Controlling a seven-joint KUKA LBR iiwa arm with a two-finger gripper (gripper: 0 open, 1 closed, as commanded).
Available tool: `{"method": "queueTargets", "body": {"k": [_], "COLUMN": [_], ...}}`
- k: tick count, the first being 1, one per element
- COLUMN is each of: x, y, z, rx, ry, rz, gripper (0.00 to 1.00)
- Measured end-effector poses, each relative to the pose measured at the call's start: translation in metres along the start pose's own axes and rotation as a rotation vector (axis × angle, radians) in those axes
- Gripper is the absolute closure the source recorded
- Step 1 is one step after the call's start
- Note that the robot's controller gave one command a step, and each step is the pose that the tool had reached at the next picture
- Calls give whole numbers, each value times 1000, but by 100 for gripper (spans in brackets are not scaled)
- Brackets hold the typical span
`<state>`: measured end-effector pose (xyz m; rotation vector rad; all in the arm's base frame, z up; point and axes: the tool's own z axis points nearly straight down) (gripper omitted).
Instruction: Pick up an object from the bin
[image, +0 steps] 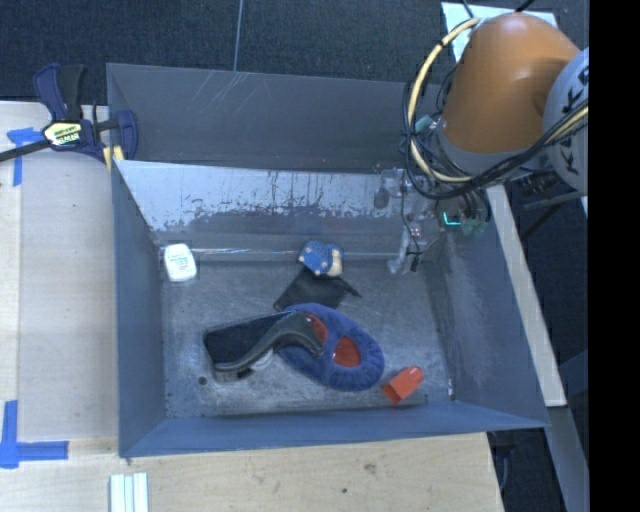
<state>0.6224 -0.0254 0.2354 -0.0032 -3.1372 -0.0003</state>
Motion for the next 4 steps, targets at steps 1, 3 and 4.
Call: {"method": "queueTargets", "body": {"k": [1,3,4], "x": [40,61,53], "y": [25,49,50], "z": [74,162,13], "rx": [0,0,-1], "ry": [3,-13,-17], "rz": [18,144,93], "gripper": [0,100,100]}}
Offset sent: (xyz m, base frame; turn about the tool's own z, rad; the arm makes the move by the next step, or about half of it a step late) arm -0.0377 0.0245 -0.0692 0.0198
